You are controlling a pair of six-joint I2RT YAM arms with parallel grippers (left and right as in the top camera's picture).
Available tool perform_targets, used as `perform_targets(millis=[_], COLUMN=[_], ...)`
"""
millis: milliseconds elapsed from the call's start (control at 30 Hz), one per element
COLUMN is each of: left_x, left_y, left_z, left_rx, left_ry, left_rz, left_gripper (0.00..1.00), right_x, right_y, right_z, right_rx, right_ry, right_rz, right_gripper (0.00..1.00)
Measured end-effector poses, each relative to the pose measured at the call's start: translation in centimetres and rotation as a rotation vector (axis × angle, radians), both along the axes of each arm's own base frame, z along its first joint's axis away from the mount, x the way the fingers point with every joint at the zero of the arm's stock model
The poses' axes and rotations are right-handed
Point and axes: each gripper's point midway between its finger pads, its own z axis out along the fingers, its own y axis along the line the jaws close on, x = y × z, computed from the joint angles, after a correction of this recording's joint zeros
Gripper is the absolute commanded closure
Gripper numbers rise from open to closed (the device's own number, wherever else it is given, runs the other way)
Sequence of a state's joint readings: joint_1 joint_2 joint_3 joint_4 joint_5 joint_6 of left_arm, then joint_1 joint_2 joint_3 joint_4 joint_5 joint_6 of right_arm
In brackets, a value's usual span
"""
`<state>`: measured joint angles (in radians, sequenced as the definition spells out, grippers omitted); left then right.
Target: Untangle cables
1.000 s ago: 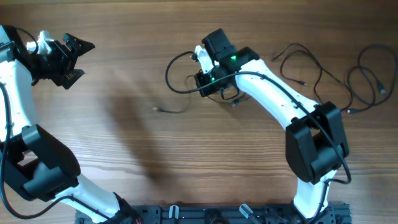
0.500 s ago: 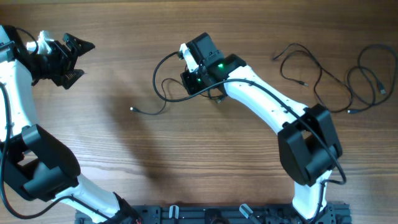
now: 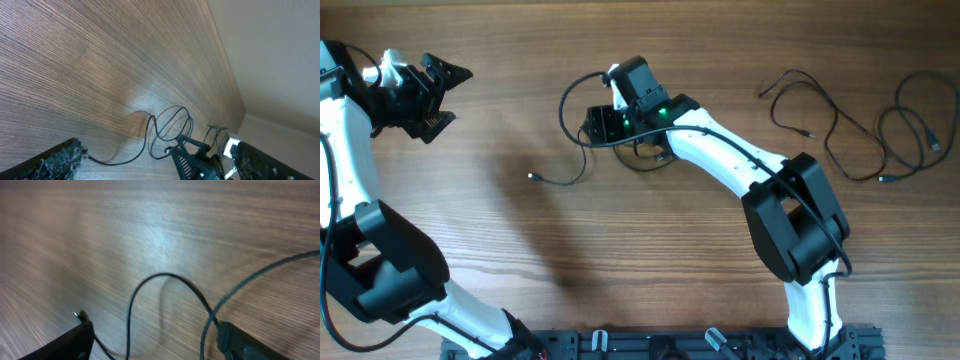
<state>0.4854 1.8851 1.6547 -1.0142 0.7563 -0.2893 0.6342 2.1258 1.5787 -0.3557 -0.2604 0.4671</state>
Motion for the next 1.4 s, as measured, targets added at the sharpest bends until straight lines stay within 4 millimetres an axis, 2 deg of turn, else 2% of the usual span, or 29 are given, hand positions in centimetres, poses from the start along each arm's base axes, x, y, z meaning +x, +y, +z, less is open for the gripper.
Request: perform_targets(millis=[67,133,200,267,333,400,533,600,767,833,867,967,1067,1233,1400], left_x=[0.0,0.0,0.0,0.0,0.0,0.0,0.0,0.0,0.0,0.0,0.0,0.0,0.0,0.0,0.0], left_y=[0.0,0.0,0.0,0.0,0.0,0.0,0.0,0.0,0.0,0.0,0.0,0.0,0.0,0.0,0.0], left_z=[0.0,0.0,0.0,0.0,0.0,0.0,0.0,0.0,0.0,0.0,0.0,0.0,0.0,0.0,0.0], left_rx=[0.000,0.000,0.000,0.000,0.000,0.000,0.000,0.000,0.000,0.000,0.000,0.000,0.000,0.000,0.000], left_ry=[0.000,0.000,0.000,0.000,0.000,0.000,0.000,0.000,0.000,0.000,0.000,0.000,0.000,0.000,0.000], left_rz=[0.000,0.000,0.000,0.000,0.000,0.000,0.000,0.000,0.000,0.000,0.000,0.000,0.000,0.000,0.000], left_gripper=[0.00,0.00,0.00,0.00,0.00,0.00,0.00,0.00,0.00,0.00,0.00,0.00,0.00,0.00,0.00], right_x=[0.2,0.4,0.6,0.4,-0.6,-0.6,1.1,1.2,0.0,-0.6,-1.3,-2.5,-3.6,-3.4,-2.4], right_y=[-0.1,-0.2,-0.1,-0.3,-1.0,-1.2,-0.7,-0.7,-0.2,0.5,1.2,2.4,3.0,2.2,0.8], right_z=[0.0,0.1,0.2,0.1,0.1,1.3,5.2,5.7,3.8,2.5,1.0,-1.5,-3.9,-5.9,-6.3], right_rx=[0.001,0.005,0.014,0.008,-0.042,-0.065,-0.064,-0.085,-0.164,-0.203,-0.236,-0.303,-0.374,-0.456,-0.511], right_ry=[-0.001,0.002,0.005,0.025,0.086,0.105,0.029,0.009,0.018,0.016,0.020,0.003,-0.011,-0.035,-0.072], right_rz=[-0.018,-0.042,-0.059,-0.067,-0.068,-0.078,-0.109,-0.121,-0.134,-0.130,-0.120,-0.107,-0.096,-0.117,-0.161], right_gripper=[0.32,0.32,0.25,0.12,0.01,0.01,0.01,0.01,0.00,0.00,0.00,0.00,0.00,0.00,0.00])
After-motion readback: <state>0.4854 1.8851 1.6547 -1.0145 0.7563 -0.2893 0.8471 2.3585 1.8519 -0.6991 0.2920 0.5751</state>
